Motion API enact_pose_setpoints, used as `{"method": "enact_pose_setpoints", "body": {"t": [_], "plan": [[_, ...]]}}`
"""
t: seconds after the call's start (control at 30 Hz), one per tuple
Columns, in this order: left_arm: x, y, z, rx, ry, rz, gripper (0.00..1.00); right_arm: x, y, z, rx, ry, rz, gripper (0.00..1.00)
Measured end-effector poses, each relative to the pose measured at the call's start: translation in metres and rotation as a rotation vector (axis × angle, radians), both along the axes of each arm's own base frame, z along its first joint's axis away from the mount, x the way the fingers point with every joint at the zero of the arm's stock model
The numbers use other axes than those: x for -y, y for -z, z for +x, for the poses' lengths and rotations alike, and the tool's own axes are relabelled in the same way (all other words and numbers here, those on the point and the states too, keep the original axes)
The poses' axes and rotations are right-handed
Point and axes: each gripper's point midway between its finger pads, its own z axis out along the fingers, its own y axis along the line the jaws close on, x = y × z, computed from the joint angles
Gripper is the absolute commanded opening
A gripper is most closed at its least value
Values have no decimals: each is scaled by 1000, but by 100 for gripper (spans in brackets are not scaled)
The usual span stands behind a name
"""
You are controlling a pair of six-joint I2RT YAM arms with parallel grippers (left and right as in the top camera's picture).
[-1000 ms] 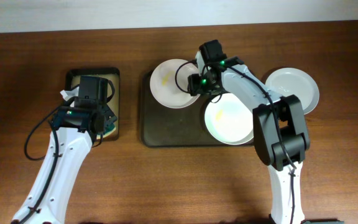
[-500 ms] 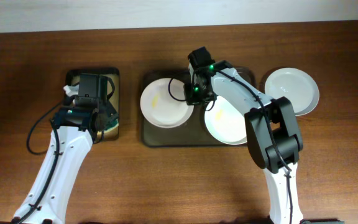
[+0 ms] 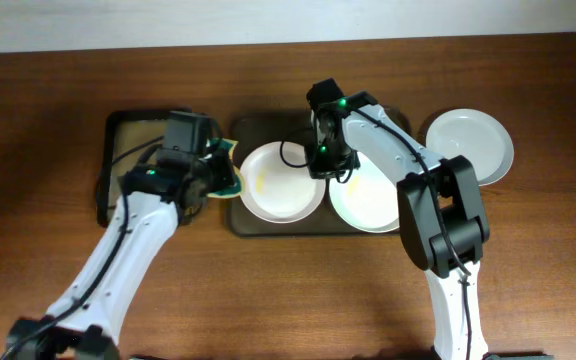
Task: Clean dirty plates on tray and stack at the side
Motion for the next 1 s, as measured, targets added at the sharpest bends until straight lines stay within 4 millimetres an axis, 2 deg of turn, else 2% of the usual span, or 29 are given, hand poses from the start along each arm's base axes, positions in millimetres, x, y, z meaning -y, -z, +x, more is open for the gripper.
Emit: {"method": "enact_pose_setpoints", "body": {"t": [0.23,0.3,0.37,0.43,0.5,0.6,0.77,0.9,1.0], "plan": [[55,32,32,44,92,-79,0,6,0,1,9,-8,-36,4],[71,52,39,24,85,-127,0,6,0,2,11,-9,-36,4],[95,66,47,22,110,-220,0,6,-1,3,18,-8,-34,4],[107,75,47,-1,111,-265,0,5,-1,4,21,-8,-33,4],[113,94,40,-62,100,-288,0,5,-1,4,21,-8,-33,4],[106,107,33,-115,64,-260,0,5,-1,4,22,-8,-33,4],[69,120,24,-159,-44,-45,0,2,-1,4,22,-11,-20,4],[33,113,25,-203,-93,80,0,-2,-1,4,23,-15,-5,4],[20,99,30,-191,-106,144,0,-7,-2,3,24,-23,7,4]]}}
